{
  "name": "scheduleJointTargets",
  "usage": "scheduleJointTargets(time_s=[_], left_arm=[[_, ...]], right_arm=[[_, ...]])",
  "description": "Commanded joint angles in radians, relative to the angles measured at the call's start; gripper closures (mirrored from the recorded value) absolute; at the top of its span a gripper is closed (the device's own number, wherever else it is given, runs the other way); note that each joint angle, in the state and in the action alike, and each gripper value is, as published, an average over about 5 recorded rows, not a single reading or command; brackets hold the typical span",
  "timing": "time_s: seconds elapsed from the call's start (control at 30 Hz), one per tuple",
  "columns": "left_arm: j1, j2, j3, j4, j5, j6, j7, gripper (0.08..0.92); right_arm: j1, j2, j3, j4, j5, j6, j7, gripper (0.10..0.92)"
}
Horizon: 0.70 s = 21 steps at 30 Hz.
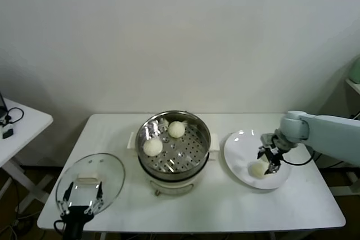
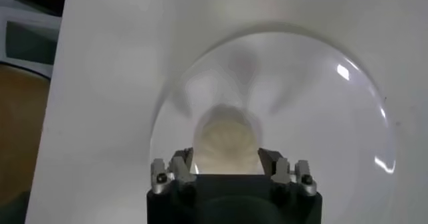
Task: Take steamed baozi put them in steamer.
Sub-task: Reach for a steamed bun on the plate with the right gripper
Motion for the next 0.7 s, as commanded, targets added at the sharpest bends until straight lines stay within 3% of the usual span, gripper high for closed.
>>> scheduleJointTargets(time_s=[0.03,0.17,0.7], left_arm=[[-0.001,-0.002,0.001,0.004,0.001,-0.002,0.0,0.177],[0.001,-0.001,0.002,0.003,0.003,-0.002,0.0,0.177],[0.005,0.002,-0.009,-0.001,-0.001,-0.003,0.0,0.177]], right_arm=[[0.012,-0.01,-0.02,-0.008,-0.005,0.011,0.007,0.237],[-0.019,-0.004,0.007,-0.02,-0.01,0.005,0.014,0.205],[-0.11,0.037,0.084,-0.055,-0.034,-0.017,0.018,0.204]])
